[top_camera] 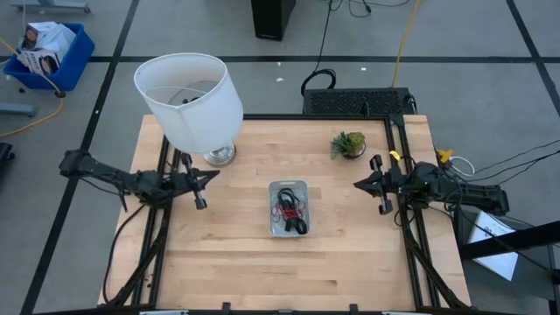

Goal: Pick and place rubber bands into bin
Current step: Return to Home Position

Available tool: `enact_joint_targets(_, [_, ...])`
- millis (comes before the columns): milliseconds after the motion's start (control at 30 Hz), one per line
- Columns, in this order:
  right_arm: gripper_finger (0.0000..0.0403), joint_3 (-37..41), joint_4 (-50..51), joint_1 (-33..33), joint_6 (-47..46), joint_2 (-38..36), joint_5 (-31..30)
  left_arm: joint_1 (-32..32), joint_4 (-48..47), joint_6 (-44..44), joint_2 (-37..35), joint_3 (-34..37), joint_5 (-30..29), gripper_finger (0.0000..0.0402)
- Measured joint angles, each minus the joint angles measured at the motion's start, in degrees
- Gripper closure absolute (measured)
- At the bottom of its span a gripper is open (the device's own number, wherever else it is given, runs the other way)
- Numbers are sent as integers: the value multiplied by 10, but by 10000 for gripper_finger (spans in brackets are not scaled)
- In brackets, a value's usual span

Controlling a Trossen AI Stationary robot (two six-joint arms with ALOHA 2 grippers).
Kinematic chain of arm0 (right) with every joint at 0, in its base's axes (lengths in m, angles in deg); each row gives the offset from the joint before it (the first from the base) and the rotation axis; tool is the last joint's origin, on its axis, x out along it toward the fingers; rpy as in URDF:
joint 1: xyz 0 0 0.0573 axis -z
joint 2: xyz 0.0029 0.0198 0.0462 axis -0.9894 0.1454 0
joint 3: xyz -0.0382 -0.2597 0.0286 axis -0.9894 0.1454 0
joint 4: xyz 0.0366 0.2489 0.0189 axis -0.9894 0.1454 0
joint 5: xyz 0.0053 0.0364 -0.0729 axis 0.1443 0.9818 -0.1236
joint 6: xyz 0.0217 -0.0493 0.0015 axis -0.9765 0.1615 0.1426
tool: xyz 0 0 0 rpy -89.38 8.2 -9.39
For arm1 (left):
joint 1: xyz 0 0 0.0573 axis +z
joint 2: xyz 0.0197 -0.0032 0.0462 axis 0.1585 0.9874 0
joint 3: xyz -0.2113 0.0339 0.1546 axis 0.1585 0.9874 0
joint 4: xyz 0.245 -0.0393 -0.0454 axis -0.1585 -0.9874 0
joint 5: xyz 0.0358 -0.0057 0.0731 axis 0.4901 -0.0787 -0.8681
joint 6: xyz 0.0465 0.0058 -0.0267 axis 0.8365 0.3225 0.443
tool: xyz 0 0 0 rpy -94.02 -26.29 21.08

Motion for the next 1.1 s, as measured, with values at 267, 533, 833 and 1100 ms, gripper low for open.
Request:
enact_joint_targets(267, [403, -18, -10, 0, 11, 0, 15, -50, 3, 119, -83, 0, -21, 400])
enact_joint_targets(533, [403, -23, -12, 0, 18, 0, 16, 9, -76, 85, -172, 0, 69, 400])
enact_joint_targets(833, [403, -23, -32, 0, 28, 0, 32, 107, -168, -7, -183, 0, 124, 400])
enact_joint_targets(1100, [403, -24, 52, 0, 43, 0, 48, 139, -244, -102, -177, -1, 181, 400])
